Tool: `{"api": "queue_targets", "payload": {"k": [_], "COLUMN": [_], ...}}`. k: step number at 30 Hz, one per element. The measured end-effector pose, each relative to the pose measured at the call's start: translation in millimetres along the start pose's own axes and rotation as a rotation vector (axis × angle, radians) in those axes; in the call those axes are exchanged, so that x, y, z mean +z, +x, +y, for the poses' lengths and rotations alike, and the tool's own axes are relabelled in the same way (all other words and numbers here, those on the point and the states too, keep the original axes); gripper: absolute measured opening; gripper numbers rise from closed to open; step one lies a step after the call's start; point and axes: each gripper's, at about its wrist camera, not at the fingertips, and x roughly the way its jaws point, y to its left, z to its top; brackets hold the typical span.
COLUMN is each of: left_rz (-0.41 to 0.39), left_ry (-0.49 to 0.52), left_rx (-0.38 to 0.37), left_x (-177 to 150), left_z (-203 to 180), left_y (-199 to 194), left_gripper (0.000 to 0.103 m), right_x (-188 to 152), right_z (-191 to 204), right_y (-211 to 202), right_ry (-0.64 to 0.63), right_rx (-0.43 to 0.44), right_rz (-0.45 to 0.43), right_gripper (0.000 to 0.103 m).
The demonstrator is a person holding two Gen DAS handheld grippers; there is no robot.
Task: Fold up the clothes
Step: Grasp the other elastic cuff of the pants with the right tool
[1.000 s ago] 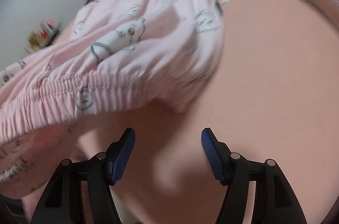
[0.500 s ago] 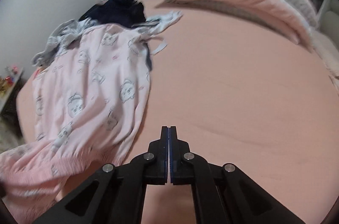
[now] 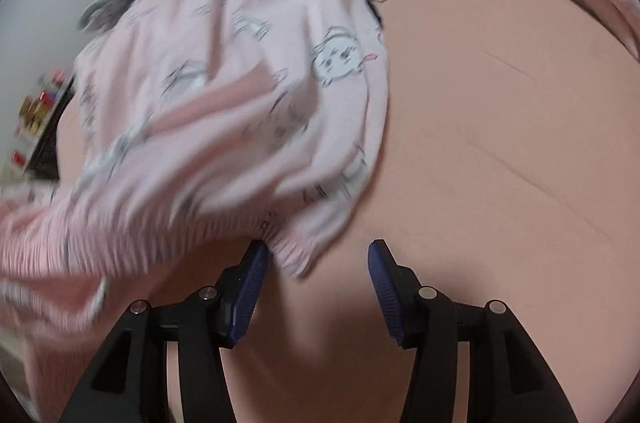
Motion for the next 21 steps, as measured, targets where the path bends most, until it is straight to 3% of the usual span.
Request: {"api": "queue_targets", "payload": {"k": [1, 3, 6, 12, 16, 21], "left_rz": [0.004, 0.013, 0.021, 0.043, 0.07, 0.077], "left_ry": [-0.003, -0.009, -0.005, 0.055, 0.113, 0.221], "left_rx": [-0.002, -0.005, 0.004, -0.06, -0.124, -0.208], "left_x": [0.2, 0.7, 1.3, -3.1, -9.7, -18.5], "left_z": [1.5, 3.8, 3.7, -18.1, -50.4, -108.9], "left_y": [1.8, 5.3, 9.2, 13.7, 19.3, 16.5], "left_gripper": [0.017, 0.017, 0.017, 0.017, 0.017, 0.017], "right_x": [2.0, 6.1, 11.8, 2.2, -18.6, -75.9], "right_z": [2.8, 8.3, 15.1, -37.4, -65.6, -92.4], "right_y": [0.6, 1.9, 1.5, -81.4, -139.1, -222.6], "right_ry": [-0.018, -0.053, -0.096, 0.043, 0.105, 0.158], "right_rx": [-0.013, -0.04, -0.081, -0.199, -0.254, -0.3], "right_rz": [-0.01, -0.031, -0.067, -0.269, -0.346, -0.435], "right_gripper": [0.051, 0.017, 0.016, 0.015, 0.015, 0.015]}}
